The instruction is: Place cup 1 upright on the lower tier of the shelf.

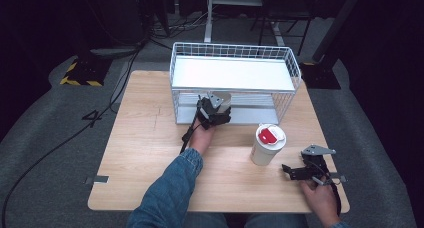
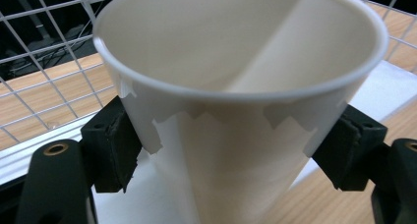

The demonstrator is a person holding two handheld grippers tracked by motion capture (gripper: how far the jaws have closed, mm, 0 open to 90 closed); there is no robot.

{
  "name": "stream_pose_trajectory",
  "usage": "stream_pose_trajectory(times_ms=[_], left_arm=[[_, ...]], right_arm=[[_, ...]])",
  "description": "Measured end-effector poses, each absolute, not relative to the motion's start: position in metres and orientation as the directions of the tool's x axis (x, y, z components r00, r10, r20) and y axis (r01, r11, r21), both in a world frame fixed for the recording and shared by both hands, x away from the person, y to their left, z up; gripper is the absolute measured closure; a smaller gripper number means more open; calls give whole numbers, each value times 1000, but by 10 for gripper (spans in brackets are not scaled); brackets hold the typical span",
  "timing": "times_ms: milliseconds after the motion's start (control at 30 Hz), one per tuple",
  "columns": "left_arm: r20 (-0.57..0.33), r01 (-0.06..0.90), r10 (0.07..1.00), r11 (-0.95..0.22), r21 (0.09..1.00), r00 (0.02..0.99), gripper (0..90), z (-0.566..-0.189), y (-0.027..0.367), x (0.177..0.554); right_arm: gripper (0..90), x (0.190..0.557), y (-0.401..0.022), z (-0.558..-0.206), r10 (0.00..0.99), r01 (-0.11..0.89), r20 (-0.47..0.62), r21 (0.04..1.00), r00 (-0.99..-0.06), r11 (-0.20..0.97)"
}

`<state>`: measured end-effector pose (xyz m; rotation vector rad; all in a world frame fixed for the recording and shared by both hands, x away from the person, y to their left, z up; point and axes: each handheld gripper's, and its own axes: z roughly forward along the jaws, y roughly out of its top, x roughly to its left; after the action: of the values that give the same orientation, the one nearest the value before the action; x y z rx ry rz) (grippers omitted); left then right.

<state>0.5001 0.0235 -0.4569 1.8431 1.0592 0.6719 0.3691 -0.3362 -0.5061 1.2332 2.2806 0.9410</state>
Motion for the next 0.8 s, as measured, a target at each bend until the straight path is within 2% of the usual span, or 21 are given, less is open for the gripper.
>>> stream_pose_trajectory(times_ms=[200,567,800], left_arm=[[60,363,884,-250,898,463,222,-461,22,504],[-5,407,891,-202,891,454,222,-470,21,519],[-11,411,899,-190,892,438,223,-473,22,529]], right_arm=[[5,369,-336,-506,840,585,-15,711,-542,390],[5,369,-336,-506,840,585,-15,711,-542,390],[5,369,-336,-506,840,585,-15,711,-542,390]])
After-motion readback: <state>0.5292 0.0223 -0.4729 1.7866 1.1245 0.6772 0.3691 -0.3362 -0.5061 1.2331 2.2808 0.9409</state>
